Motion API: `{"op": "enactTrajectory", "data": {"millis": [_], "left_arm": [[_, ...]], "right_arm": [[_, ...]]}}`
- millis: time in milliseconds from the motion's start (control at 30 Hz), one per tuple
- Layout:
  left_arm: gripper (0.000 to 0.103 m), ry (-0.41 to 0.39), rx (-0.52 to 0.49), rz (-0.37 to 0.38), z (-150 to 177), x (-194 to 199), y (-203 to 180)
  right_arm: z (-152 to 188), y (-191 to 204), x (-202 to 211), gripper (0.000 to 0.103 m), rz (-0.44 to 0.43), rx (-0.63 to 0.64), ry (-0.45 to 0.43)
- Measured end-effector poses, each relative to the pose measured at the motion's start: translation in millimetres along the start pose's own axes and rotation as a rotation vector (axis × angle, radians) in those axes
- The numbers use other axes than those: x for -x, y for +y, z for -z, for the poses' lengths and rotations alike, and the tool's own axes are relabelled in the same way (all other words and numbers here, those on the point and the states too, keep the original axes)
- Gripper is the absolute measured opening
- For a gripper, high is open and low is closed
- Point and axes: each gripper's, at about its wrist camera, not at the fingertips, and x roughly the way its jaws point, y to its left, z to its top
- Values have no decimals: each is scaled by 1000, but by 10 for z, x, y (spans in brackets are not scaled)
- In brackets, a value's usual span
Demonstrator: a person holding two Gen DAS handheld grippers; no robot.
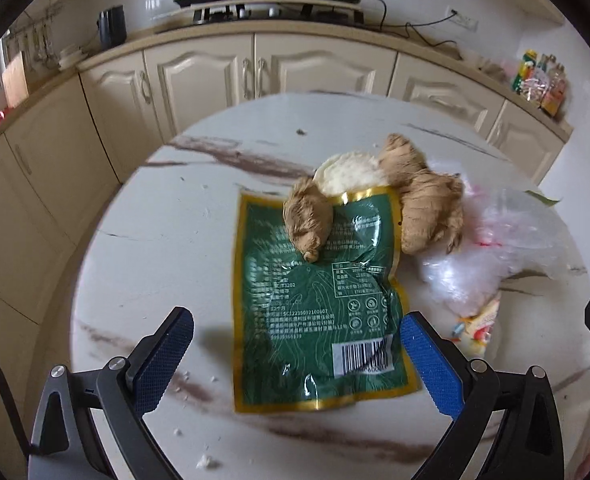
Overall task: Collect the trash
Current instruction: 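Close the left gripper on the green packet edge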
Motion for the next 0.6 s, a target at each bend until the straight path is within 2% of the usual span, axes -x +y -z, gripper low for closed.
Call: {"op": "enactTrajectory", "data": {"millis": [167, 233, 333, 400, 467, 600], "left_arm": [[102, -16, -70, -12, -38, -78, -47], [100, -18, -70, 3, -43, -74, -45], [79, -31, -109, -8, -28, -41, -90], [76, -32, -120, 2, 6, -54, -103], [64, -38, -120, 7, 44, -34, -107], [56, -47, -129, 31, 174, 48, -74]], "right_arm": [[-35, 27, -124, 103, -15, 11, 9], [-48, 40, -138, 103, -17, 10, 7], [-57, 60, -140, 103, -22, 11, 7], [-52, 69, -134, 103, -23, 13, 7], [-51, 69, -134, 103, -25, 10, 7], [-5, 102, -142, 103, -40, 6, 26]]}}
